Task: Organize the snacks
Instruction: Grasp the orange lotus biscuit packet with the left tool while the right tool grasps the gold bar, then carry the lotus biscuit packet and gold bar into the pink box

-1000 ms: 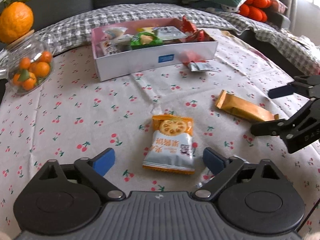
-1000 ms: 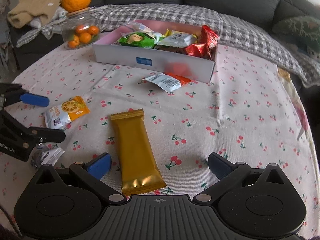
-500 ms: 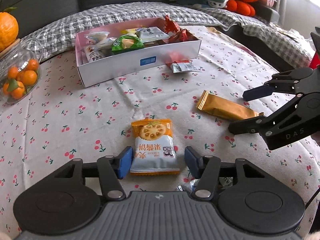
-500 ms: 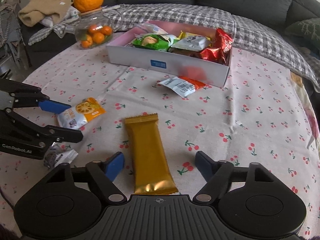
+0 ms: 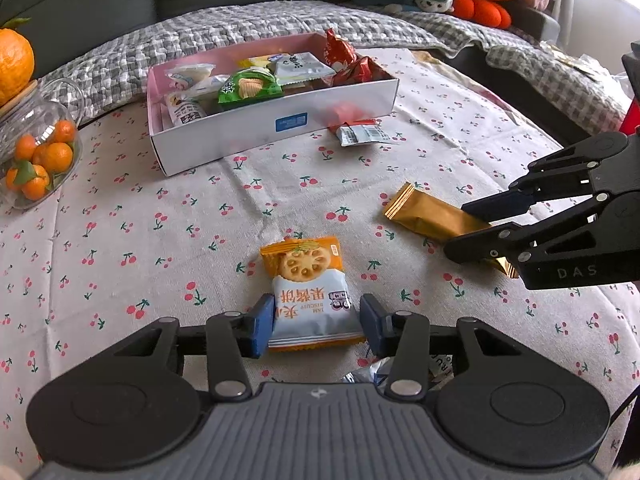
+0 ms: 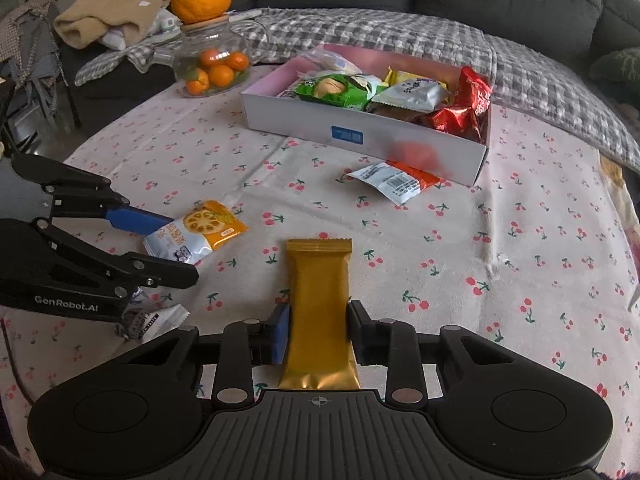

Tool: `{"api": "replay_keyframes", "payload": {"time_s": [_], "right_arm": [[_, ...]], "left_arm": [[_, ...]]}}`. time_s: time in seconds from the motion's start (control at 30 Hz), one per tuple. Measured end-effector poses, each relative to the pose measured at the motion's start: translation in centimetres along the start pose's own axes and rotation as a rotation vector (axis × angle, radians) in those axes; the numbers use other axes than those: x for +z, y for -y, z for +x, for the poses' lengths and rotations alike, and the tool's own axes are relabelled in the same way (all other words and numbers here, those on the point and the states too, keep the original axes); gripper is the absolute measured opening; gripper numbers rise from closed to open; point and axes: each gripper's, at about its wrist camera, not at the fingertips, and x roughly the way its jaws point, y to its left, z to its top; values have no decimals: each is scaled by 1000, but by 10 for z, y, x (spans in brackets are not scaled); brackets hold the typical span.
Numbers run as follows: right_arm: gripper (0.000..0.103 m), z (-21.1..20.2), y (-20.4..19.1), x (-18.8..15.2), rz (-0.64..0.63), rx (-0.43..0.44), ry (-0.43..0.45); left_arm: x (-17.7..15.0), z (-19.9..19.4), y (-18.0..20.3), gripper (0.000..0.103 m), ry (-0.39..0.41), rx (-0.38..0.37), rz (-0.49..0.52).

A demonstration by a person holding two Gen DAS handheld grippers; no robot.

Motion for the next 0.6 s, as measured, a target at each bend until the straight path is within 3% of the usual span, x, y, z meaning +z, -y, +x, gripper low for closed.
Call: {"api": "replay_keyframes", "payload": {"time_s": [0.6], "right_arm": [[29,-2,14,35,158,12,10]], "left_arm": [[25,-8,-12,41,24,6,-81]]}}
